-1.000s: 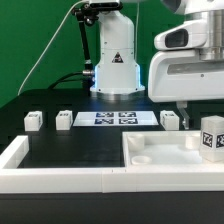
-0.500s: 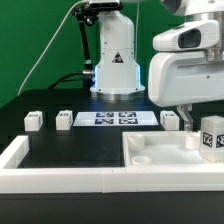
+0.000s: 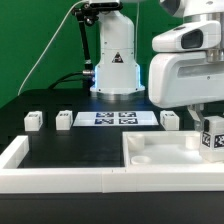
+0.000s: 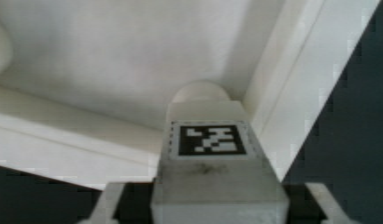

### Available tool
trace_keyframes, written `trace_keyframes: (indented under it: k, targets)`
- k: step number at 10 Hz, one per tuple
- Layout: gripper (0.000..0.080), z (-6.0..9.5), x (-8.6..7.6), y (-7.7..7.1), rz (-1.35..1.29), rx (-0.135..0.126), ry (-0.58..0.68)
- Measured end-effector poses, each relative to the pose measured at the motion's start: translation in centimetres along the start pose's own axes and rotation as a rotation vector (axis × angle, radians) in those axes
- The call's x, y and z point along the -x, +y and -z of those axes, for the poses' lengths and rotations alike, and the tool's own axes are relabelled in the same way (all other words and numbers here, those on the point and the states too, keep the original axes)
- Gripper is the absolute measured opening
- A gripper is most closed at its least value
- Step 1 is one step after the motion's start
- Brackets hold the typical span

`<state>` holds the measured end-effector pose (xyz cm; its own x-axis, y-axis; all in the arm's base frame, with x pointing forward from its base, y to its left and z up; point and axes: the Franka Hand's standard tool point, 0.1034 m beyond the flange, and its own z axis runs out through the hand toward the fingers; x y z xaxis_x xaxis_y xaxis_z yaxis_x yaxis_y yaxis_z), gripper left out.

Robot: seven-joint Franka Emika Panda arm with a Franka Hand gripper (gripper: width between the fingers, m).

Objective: Assemble square table

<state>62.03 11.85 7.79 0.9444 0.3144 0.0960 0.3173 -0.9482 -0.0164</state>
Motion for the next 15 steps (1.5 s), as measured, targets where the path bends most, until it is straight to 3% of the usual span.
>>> trace_keyframes:
  k: [4, 8, 10, 15]
  targets:
    - [0.0290, -0.01, 0.01, 0.02, -0.105, -0.003, 0.000]
    - [0.0290, -0.06, 0.04, 0.34, -0.532, -0.020, 0.049]
    - [0.0291, -0.10, 0.17, 0.43, -0.889, -0.050, 0.067]
    - [0.0291, -0.08, 0.26, 0.30, -1.356, -0.050, 0.060]
